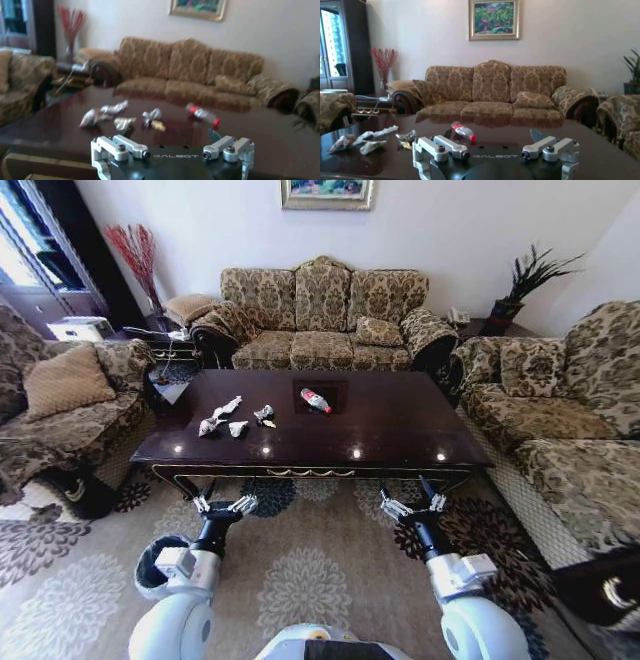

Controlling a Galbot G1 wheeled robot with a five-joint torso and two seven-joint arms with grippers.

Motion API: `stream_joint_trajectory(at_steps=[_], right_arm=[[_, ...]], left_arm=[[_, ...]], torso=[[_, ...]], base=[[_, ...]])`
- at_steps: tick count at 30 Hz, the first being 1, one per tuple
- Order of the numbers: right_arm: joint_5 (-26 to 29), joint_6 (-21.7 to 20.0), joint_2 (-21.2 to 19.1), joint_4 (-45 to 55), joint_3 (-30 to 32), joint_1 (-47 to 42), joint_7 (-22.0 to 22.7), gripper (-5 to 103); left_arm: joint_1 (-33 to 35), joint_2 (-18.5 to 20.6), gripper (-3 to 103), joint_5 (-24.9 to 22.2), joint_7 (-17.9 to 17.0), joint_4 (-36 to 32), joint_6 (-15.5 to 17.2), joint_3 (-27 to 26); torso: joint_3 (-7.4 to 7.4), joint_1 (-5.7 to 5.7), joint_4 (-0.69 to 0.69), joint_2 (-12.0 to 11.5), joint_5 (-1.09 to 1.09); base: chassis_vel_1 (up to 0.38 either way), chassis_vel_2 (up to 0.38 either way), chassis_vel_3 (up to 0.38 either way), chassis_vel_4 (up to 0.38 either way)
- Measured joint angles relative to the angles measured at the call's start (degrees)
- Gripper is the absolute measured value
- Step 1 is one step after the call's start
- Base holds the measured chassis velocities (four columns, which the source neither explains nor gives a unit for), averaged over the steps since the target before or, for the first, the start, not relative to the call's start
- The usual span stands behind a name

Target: Move to the front of the table and place the trash on the table into the trash bin.

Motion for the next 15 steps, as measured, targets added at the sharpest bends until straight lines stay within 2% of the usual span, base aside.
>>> stream_joint_trajectory(at_steps=[1, 3, 6, 7, 8, 11, 12, 13, 15], right_arm=[[0.22, -0.08, -0.37, -0.38, 0.41, 0.12, 0.2, 100], [0.68, 0.06, -0.8, -1.04, 0.82, 0.18, 0.39, 100], [1.36, 0.66, -0.98, -1.82, 0.91, 0.17, 0.43, 100], [1.88, 1.29, -0.91, -2.28, 0.65, 0.48, 0.43, 100], [1.88, 1.29, -0.91, -2.28, 0.65, 0.48, 0.43, 100], [2.19, 2.85, -0.91, -2.91, -0.06, 1.5, 0.43, 100], [2.19, 2.85, -0.91, -2.91, -0.06, 1.5, 0.43, 100], [2.08, 3.62, -1.05, -3.26, -0.22, 2.06, 0.48, 100], [1.92, 4.7, -1.36, -3.69, -0.23, 2.45, 0.47, 100]], left_arm=[[-0.21, 0.27, 102, -1.3, -1.65, 0.9, 1.54, -0.23], [-0.46, 0.72, 100, -3.67, -3.89, 2.42, 3.09, -0.87], [-0.46, 0.97, 99, -5.67, -4.93, 2.96, 3.05, -1.5], [-0.45, 0.82, 99, -5.35, -3.8, 2.69, 0.78, -1.54], [-0.45, 0.82, 99, -5.35, -3.8, 2.69, 0.78, -1.54], [-1.26, 0.45, 100, -0.47, 0.91, 2.83, -7.0, -1.61], [-1.26, 0.45, 100, -0.47, 0.91, 2.83, -7.0, -1.61], [-1.51, 0.44, 100, 2.29, 2.65, 3.13, -9.21, -1.8], [-1.6, 0.52, 100, 4.39, 3.95, 3.48, -10.48, -1.92]], torso=[[0.0, 0.0, 0.0, 0.0, 0.0], [0.0, 0.0, -0.01, 0.0, -0.02], [0.0, 0.0, 0.0, 0.0, -0.02], [0.0, 0.0, -0.01, 0.0, -0.02], [0.0, 0.0, -0.01, 0.0, -0.02], [0.0, 0.0, -0.01, 0.0, 0.0], [0.0, 0.0, -0.01, 0.0, 0.0], [0.0, 0.0, -0.01, 0.0, -0.01], [0.0, 0.0, 0.0, 0.0, -0.02]], base=[[0.0, 0.0, 0.0, 0.0], [0.0, 0.0, 0.0, 0.0], [0.0, 0.0, 0.0, 0.0], [0.0, 0.0, 0.0, 0.0], [0.0, 0.0, 0.0, 0.0], [0.0, 0.0, 0.0, 0.0], [0.0, 0.0, 0.0, 0.0], [0.0, 0.0, 0.0, 0.0], [0.0, 0.0, 0.0, 0.0]])
